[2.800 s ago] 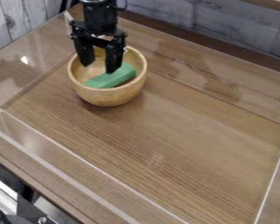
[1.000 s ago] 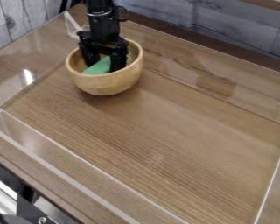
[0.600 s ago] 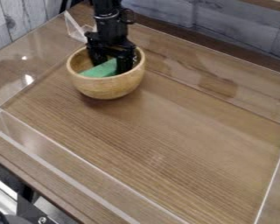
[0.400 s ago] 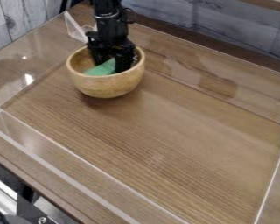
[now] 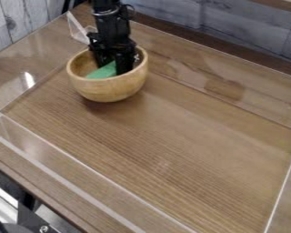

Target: Move green object from inside the wooden bowl to the table next to it

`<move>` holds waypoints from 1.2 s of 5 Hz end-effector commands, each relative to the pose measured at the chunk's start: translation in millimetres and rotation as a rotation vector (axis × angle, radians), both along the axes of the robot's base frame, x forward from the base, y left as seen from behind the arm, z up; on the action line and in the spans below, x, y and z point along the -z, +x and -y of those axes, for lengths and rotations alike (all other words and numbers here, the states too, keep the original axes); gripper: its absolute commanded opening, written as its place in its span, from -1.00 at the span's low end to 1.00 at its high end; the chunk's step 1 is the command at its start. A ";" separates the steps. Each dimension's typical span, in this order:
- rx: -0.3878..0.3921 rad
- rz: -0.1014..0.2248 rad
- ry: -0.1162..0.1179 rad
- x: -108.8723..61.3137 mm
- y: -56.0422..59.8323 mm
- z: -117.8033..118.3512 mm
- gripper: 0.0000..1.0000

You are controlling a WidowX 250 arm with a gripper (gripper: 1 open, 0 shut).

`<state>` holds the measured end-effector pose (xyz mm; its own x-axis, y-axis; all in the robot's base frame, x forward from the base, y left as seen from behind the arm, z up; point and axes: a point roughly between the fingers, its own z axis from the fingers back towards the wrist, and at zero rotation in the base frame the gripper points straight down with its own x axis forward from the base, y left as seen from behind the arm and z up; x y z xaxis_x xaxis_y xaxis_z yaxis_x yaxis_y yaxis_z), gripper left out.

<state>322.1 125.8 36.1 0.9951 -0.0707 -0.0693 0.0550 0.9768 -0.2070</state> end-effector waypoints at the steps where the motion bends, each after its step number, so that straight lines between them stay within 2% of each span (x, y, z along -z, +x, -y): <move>1: 0.017 0.087 0.002 -39.9 7.7 -12.4 -1.00; 3: 0.022 0.125 -0.022 -51.0 7.3 5.5 -1.00; 4: -0.004 0.144 -0.034 -66.2 3.7 10.5 -1.00; 5: -0.032 0.189 -0.050 -92.2 0.8 20.8 -1.00; 6: -0.001 0.220 -0.071 -114.5 -1.8 29.5 -1.00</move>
